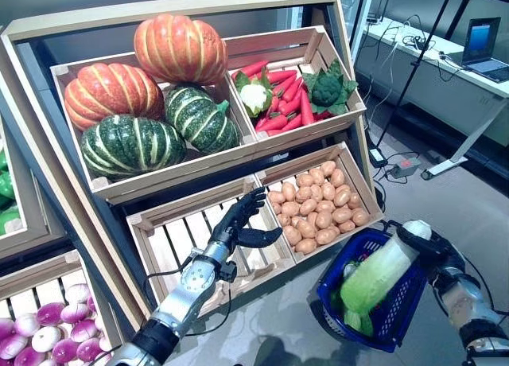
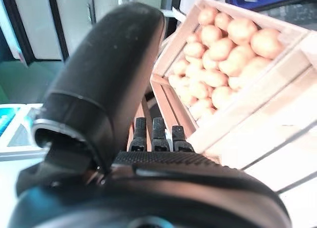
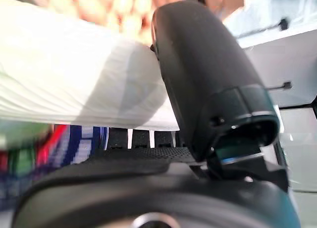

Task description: Put vegetables into the basket

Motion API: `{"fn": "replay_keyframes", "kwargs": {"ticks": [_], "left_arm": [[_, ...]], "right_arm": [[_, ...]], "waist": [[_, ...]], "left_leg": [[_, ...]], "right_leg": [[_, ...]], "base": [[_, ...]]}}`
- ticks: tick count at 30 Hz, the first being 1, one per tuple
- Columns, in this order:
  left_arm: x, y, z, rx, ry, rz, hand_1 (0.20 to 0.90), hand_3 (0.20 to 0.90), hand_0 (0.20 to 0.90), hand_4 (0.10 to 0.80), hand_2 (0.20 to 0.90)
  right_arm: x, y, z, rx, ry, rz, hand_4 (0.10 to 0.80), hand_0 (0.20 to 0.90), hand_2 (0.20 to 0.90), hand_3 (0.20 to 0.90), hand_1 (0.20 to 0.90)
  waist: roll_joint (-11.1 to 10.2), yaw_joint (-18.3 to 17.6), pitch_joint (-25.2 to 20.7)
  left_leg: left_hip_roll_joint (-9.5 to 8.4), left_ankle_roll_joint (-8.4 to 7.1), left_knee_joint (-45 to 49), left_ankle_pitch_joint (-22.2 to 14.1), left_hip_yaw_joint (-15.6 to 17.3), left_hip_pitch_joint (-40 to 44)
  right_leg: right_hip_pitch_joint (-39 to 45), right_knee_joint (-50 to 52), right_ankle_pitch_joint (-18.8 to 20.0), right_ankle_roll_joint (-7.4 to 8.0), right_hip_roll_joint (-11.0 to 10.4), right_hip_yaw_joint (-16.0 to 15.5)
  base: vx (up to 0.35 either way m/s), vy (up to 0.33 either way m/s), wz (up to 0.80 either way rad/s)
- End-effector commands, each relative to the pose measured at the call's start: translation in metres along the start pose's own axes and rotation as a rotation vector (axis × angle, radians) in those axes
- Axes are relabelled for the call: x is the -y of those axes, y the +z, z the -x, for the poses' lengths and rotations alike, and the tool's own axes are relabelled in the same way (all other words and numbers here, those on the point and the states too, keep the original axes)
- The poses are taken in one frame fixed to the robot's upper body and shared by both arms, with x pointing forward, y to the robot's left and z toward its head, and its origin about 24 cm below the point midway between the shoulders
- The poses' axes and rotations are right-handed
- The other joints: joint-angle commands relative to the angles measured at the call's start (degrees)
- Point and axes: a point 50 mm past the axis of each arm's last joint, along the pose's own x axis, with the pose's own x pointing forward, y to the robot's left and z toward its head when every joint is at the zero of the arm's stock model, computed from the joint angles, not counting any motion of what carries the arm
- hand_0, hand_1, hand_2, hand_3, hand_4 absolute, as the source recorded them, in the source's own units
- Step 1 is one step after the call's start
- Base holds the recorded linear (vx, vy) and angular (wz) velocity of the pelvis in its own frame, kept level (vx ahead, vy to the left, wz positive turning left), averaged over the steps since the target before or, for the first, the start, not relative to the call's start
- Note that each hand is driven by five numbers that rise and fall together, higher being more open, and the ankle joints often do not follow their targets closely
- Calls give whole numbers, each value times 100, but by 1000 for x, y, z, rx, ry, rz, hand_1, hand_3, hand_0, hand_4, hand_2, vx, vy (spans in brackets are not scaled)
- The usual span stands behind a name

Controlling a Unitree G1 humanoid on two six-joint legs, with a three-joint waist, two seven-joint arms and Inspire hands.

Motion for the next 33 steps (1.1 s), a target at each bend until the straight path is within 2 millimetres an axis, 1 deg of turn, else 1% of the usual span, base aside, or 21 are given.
{"fn": "replay_keyframes", "kwargs": {"ticks": [1,2,3,4,5,6,8,11,12,14,17,18,19,20,21,22,26,30,33], "left_arm": [[-25,51,-18,258,165,-26,900,900,900,800,900],[-29,55,-20,274,192,-27,900,900,900,800,900],[-38,64,-23,301,249,-22,900,900,900,800,900],[-42,67,-25,317,277,-16,900,900,900,800,900],[-43,68,-25,325,285,-12,900,900,900,800,900],[-45,68,-24,335,305,-3,900,900,900,800,900],[-48,65,-22,338,337,19,900,900,900,800,900],[-50,62,-17,355,353,50,900,900,900,800,900],[-51,64,-16,377,346,51,900,900,900,800,900],[-48,67,-17,391,334,57,900,900,900,800,900],[-44,75,-20,422,312,79,900,900,900,800,900],[-42,77,-20,433,304,80,900,900,900,800,900],[-41,79,-21,442,299,85,900,900,900,800,900],[-40,81,-21,446,296,88,900,900,900,800,900],[-40,82,-21,445,291,96,900,900,900,800,900],[-39,82,-22,443,282,99,900,900,900,800,900],[-39,82,-23,441,265,102,900,900,900,800,900],[-38,86,-22,462,260,94,900,900,900,800,900],[-38,87,-21,462,257,100,900,900,900,800,900]], "right_arm": [[7,92,-5,365,-87,51,400,300,300,300,300],[3,96,-5,383,-90,47,400,300,300,300,300],[-5,106,-6,419,-113,31,400,300,300,300,300],[-8,115,-6,453,-128,-2,400,300,300,300,300],[-9,118,-6,468,-131,-18,400,300,300,300,300],[-11,126,-6,498,-142,-63,400,300,300,300,300],[-12,133,-6,519,-177,-110,400,300,300,300,300],[-13,141,-6,542,-238,-121,400,300,300,300,300],[-11,148,-5,557,-255,-149,400,300,300,300,300],[-9,155,-5,571,-264,-170,400,300,300,300,300],[-10,168,-4,597,-269,-178,400,300,300,300,300],[-11,172,-4,606,-269,-175,400,300,300,300,300],[-12,177,-3,618,-267,-169,400,300,300,300,300],[-14,181,-2,631,-261,-165,400,300,300,300,300],[-15,187,0,648,-252,-155,400,300,300,300,300],[-16,197,2,675,-242,-140,400,300,300,300,300],[-17,215,7,705,-255,-98,400,300,300,300,300],[-4,224,12,726,-297,-94,400,300,300,300,300],[2,231,16,739,-328,-92,400,300,300,300,300]], "waist": [[-85,157,428],[-77,156,578],[-59,164,907],[-29,168,1077],[-13,172,1133],[33,187,1249],[117,215,1381],[253,278,1630],[310,287,1746],[373,277,1875],[467,238,2036],[493,223,2067],[518,213,2092],[526,199,2132],[549,194,2152],[578,175,2190],[621,86,2214],[629,28,2216],[630,-3,2216]], "left_leg": [[181,-28,1581,-1086,0,-702],[190,-21,1851,-1161,-28,-929],[193,5,2346,-1311,-68,-1335],[199,17,2682,-1403,-105,-1627],[204,32,2839,-1454,-116,-1748],[208,52,3192,-1596,-156,-1995],[174,76,3686,-1776,-253,-2366],[55,187,4549,-2141,-378,-2960],[21,263,4866,-2290,-371,-3211],[-34,272,5258,-2417,-400,-3517],[-111,344,5817,-2636,-397,-3955],[-119,356,5971,-2700,-396,-4069],[-132,339,6151,-2869,-416,-4120],[-133,381,6275,-2826,-388,-4258],[-151,365,6428,-2991,-415,-4292],[-155,383,6598,-3071,-405,-4410],[-135,441,7067,-3260,-402,-4744],[-120,460,7401,-3407,-397,-4949],[-105,475,7576,-3431,-386,-5129]], "right_leg": [[-965,1200,-30,-288,-111,-325],[-1143,1409,-99,-310,-145,-359],[-1463,1825,-243,-370,-221,-404],[-1719,2134,-327,-398,-278,-411],[-1821,2299,-384,-429,-296,-430],[-2029,2654,-525,-481,-339,-452],[-2348,3177,-711,-561,-413,-445],[-2905,4102,-1005,-646,-611,-441],[-3213,4522,-1139,-677,-726,-442],[-3534,4970,-1268,-696,-807,-401],[-4055,5586,-1468,-730,-917,-285],[-4194,5745,-1523,-744,-929,-251],[-4275,5903,-1653,-712,-902,-178],[-4401,5983,-1612,-773,-926,-189],[-4465,6123,-1738,-734,-902,-129],[-4617,6279,-1801,-755,-911,-89],[-5027,6718,-1994,-823,-810,72],[-5256,6980,-2122,-866,-741,114],[-5444,7139,-2143,-880,-713,113]], "base": [[-271,-81,-11],[-393,-82,-11],[-396,-53,-3],[-334,-44,2],[-215,-13,15],[-147,2,16],[-124,12,16],[-110,13,18],[-120,12,20],[-112,13,16],[-91,17,13],[-12,-1,6],[-45,-8,4],[0,0,0],[-54,-8,0],[0,0,0],[-24,1,-1],[-3,-10,-4],[-4,-9,-1]]}}
